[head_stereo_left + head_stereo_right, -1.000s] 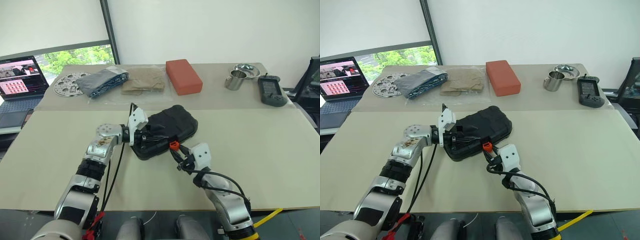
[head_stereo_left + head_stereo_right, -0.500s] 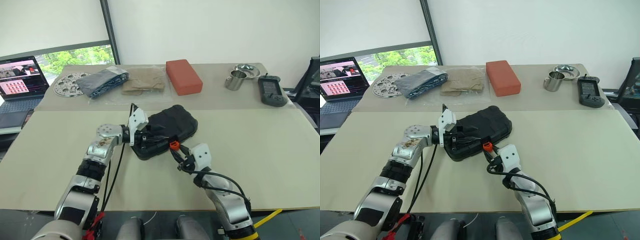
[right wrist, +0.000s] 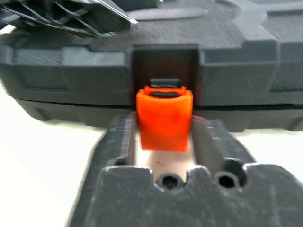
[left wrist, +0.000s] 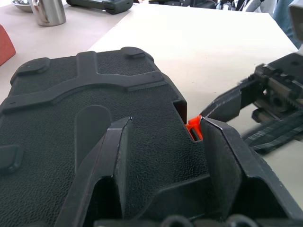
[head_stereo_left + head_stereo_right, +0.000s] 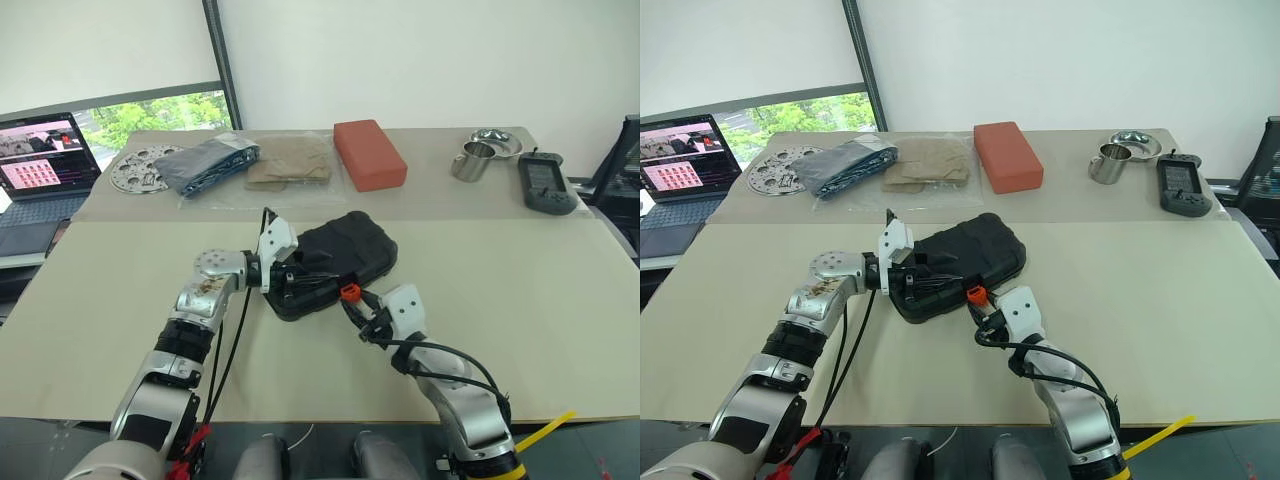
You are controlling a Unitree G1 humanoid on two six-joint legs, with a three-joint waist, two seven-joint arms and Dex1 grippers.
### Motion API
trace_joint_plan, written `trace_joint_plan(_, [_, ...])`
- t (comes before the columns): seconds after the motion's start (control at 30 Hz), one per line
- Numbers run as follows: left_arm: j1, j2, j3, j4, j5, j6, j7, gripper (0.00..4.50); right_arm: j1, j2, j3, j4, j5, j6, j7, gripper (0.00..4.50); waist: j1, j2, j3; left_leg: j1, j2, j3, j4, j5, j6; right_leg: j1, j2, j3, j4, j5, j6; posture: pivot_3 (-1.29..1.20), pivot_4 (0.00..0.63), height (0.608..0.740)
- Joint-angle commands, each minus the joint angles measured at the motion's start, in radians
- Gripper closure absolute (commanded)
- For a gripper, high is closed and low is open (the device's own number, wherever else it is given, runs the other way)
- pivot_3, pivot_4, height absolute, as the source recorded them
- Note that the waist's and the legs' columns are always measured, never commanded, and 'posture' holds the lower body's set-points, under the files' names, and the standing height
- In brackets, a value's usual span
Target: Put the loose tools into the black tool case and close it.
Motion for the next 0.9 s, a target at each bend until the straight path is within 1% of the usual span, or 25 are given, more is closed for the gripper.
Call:
trace_joint_plan(0.03, [0.041, 0.000, -0.027, 0.050, 0.031, 0.017, 0.001, 2.06, -0.011, 0.002, -0.004, -0.050, 0.016, 0.015, 0.005, 1.80, -0.001, 0.000, -0.001, 0.000, 0.000, 0.000, 0.000, 0.000, 0.000, 0.000, 0.000, 0.000, 0.000, 0.000, 0.000, 0.00, 0.150, 0.740])
trace_joint_plan(0.33, [0.040, -0.001, -0.026, 0.055, 0.031, 0.014, 0.004, 2.06, 0.001, -0.018, 0.000, -0.061, 0.014, 0.109, 0.012, 1.80, -0.001, -0.001, -0.003, 0.000, 0.000, 0.000, 0.000, 0.000, 0.000, 0.000, 0.000, 0.000, 0.000, 0.000, 0.000, 0.00, 0.150, 0.740])
trace_joint_plan(0.43, [0.040, -0.003, -0.026, 0.057, 0.032, 0.013, 0.005, 2.06, -0.011, 0.000, -0.001, -0.041, 0.015, 0.134, 0.000, 1.80, -0.001, -0.001, -0.003, 0.000, 0.000, 0.000, 0.000, 0.000, 0.000, 0.000, 0.000, 0.000, 0.000, 0.000, 0.000, 0.00, 0.150, 0.740])
trace_joint_plan(0.63, [0.043, 0.000, -0.026, 0.054, 0.031, 0.015, 0.005, 2.06, -0.039, 0.039, -0.010, 0.017, -0.005, 0.105, -0.036, 1.80, -0.001, -0.001, -0.003, 0.000, 0.000, 0.000, 0.000, 0.000, 0.000, 0.000, 0.000, 0.000, 0.000, -0.001, 0.000, 0.00, 0.150, 0.740])
trace_joint_plan(0.9, [0.047, 0.000, -0.028, 0.050, 0.032, 0.019, 0.004, 2.06, -0.043, 0.043, -0.008, 0.036, -0.010, 0.058, -0.034, 1.80, -0.002, -0.001, -0.003, 0.000, 0.000, 0.000, 0.000, 0.000, 0.000, 0.000, 0.000, 0.000, 0.000, -0.001, -0.001, 0.00, 0.150, 0.740])
